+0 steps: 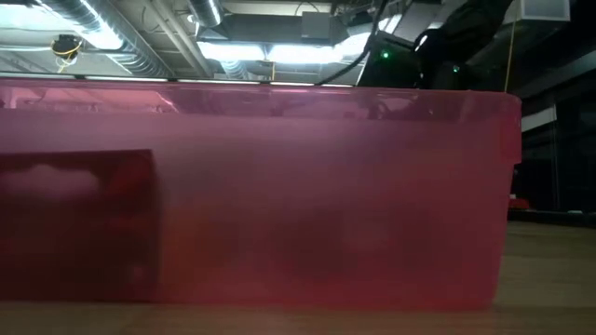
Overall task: Pick & Place School Supplies
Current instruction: Put the orange eraser into the black bin
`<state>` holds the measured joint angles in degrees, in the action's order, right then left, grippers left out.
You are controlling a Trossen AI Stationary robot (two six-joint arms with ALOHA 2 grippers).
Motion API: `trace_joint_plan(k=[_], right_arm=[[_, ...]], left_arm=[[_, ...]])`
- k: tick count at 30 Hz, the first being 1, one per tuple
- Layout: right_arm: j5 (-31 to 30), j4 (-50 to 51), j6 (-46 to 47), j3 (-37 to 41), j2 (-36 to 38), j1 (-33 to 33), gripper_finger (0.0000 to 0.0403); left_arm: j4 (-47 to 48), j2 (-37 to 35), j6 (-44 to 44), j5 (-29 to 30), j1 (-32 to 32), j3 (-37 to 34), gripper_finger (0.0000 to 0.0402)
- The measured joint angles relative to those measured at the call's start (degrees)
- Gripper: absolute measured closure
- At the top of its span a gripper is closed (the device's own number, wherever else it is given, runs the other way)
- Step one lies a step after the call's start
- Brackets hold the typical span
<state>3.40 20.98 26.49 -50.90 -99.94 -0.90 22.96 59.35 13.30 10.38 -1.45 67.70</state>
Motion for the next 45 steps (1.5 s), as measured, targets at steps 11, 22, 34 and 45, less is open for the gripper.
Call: trace_joint_plan(k=[11, 22, 34, 45], right_arm=[[-1.9, -0.7, 4.4, 0.1, -0.9, 0.4, 0.0276], [-1.2, -0.9, 10.7, 0.0, -0.5, 0.4, 0.0352], [-11.4, 10.0, 13.1, -3.3, 3.5, 4.1, 0.0383], [4.9, 1.5, 3.9, -3.6, 7.6, 4.4, 0.0362]], left_arm=[[0.8, 0.0, -2.8, 0.0, 0.1, 0.0, 0.0309], [0.9, 0.0, -3.1, 0.0, 0.1, 0.0, 0.0309], [0.8, 0.0, -3.1, 0.0, 0.1, 0.0, 0.0309], [0.8, 0.0, -3.2, 0.0, 0.1, 0.0, 0.0309]])
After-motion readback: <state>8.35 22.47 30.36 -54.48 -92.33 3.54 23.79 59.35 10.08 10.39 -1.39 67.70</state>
